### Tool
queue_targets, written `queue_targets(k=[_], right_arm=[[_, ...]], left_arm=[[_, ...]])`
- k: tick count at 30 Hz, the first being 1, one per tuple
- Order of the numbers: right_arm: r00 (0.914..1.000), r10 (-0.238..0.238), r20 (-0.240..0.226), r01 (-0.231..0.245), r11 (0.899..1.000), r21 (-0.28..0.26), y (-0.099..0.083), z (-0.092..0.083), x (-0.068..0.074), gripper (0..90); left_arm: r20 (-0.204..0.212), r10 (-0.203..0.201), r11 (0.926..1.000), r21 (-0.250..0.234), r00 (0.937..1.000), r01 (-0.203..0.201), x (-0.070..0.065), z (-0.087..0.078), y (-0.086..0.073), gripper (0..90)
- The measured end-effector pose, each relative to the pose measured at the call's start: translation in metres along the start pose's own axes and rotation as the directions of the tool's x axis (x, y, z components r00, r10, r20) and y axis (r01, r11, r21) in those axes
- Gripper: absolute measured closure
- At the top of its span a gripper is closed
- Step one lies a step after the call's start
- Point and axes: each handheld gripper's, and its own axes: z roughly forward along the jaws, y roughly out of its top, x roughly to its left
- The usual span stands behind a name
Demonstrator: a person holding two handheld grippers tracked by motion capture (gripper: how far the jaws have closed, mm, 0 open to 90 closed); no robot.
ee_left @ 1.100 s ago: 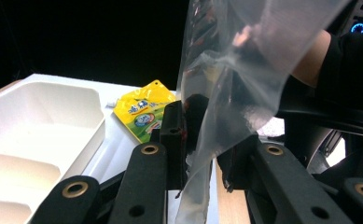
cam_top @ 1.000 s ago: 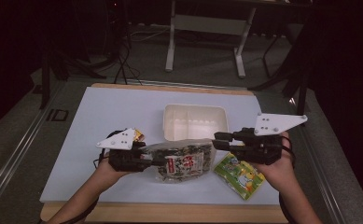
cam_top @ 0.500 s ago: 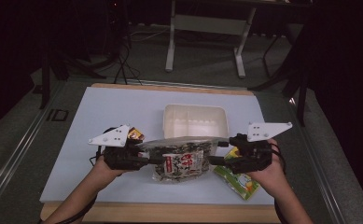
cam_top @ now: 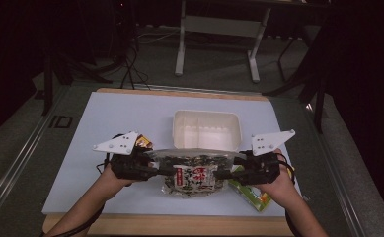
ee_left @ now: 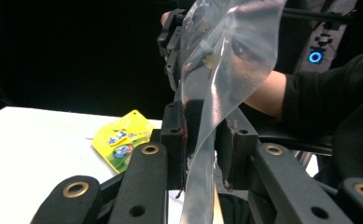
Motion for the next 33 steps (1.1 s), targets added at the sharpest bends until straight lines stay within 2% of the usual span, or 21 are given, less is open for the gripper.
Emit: queue_targets(k=[2,5,11,12,14,15,16,17,18,20,21,22,23,24,25,26,27,28,30,31,33], right_arm=[[0.9995,-0.012,-0.03,0.013,1.0,0.021,0.0,0.001,0.001,73.6],[0.9979,-0.014,-0.063,0.015,1.0,0.022,0.0,0.001,0.002,76.3],[0.9986,-0.025,-0.046,0.026,1.0,0.015,0.002,0.0,0.006,76.9],[0.9987,-0.024,-0.044,0.024,1.0,0.009,0.002,-0.001,0.007,77.0],[0.9992,-0.031,-0.024,0.031,0.999,0.006,0.004,-0.002,0.008,77.2],[0.9995,-0.031,-0.01,0.031,0.999,0.014,0.005,-0.004,0.009,77.2],[0.9996,-0.027,-0.001,0.027,1.0,0.002,0.005,-0.006,0.007,77.2],[0.9998,-0.02,0.005,0.02,1.0,-0.004,0.005,-0.007,0.006,77.2],[0.9997,-0.017,0.019,0.017,1.0,-0.013,0.005,-0.01,0.005,77.2],[0.9989,-0.01,0.046,0.011,1.0,-0.026,0.006,-0.015,0.003,77.2],[0.9977,-0.005,0.068,0.008,0.999,-0.037,0.006,-0.018,0.002,77.2],[0.996,-0.003,0.09,0.007,0.999,-0.048,0.007,-0.022,0.001,77.2],[0.996,-0.003,0.09,0.007,0.999,-0.048,0.007,-0.022,0.001,77.2],[0.9943,0.001,0.107,0.006,0.998,-0.063,0.008,-0.025,0.0,77.2],[0.9896,0.013,0.143,0.001,0.995,-0.097,0.009,-0.032,-0.003,77.2],[0.9859,0.023,0.166,-0.005,0.994,-0.111,0.01,-0.035,-0.004,77.2],[0.9807,0.026,0.194,-0.002,0.992,-0.123,0.011,-0.037,-0.005,77.2],[0.9747,0.03,0.221,0.0,0.991,-0.132,0.013,-0.039,-0.006,77.2],[0.9594,0.047,0.278,-0.003,0.988,-0.155,0.015,-0.042,-0.008,77.2],[0.9508,0.054,0.305,-0.003,0.986,-0.167,0.016,-0.044,-0.01,77.1],[0.9296,0.071,0.362,-0.004,0.983,-0.182,0.018,-0.045,-0.014,77.2]], left_arm=[[0.017,-0.014,0.9999,0.01,0.9998,0.014,0.002,0.0,0.0,73.4],[0.041,-0.038,0.9993,0.005,0.9984,0.038,0.005,-0.001,-0.002,72.9],[0.025,-0.027,0.9996,-0.005,0.9993,0.027,0.005,-0.001,-0.001,70.4],[-0.004,-0.012,0.9998,-0.013,0.9999,0.012,0.004,-0.001,0.0,68.8],[-0.076,-0.003,0.9995,-0.03,0.9971,0.001,0.002,-0.003,0.002,54.9],[-0.121,-0.013,0.9994,-0.034,0.9926,0.009,0.001,-0.005,0.005,48.4],[-0.147,-0.017,0.9992,-0.039,0.989,0.012,0.001,-0.006,0.006,38.6],[-0.181,-0.033,0.9988,-0.042,0.983,0.025,0.001,-0.008,0.006,33.3],[-0.198,-0.042,0.9984,-0.046,0.9793,0.033,0.002,-0.009,0.007,29.1],[-0.263,-0.056,0.9975,-0.057,0.9632,0.042,0.002,-0.014,0.006,21.1],[-0.278,-0.07,0.9965,-0.064,0.9581,0.054,0.002,-0.018,0.005,16.7],[-0.291,-0.084,0.9946,-0.083,0.9532,0.062,0.002,-0.021,0.004,15.0],[-0.291,-0.084,0.9946,-0.083,0.9532,0.062,0.002,-0.021,0.004,14.3],[-0.348,-0.094,0.9906,-0.126,0.9329,0.053,0.001,-0.026,0.002,14.3],[-0.371,-0.094,0.9898,-0.134,0.924,0.047,0.0,-0.028,0.002,12.8],[-0.417,-0.089,0.9912,-0.126,0.9047,0.039,-0.001,-0.029,0.002,10.5],[-0.444,-0.081,0.9927,-0.117,0.8924,0.032,-0.003,-0.029,0.002,7.3],[-0.451,-0.085,0.992,-0.122,0.8884,0.033,-0.004,-0.03,0.001,5.7],[-0.475,-0.098,0.9925,-0.111,0.8747,0.051,-0.006,-0.03,0.0,4.9],[-0.483,-0.098,0.9929,-0.107,0.8701,0.053,-0.008,-0.029,-0.001,2.3],[-0.514,-0.072,0.9964,-0.075,0.855,0.039,-0.012,-0.028,-0.003,1.7]])
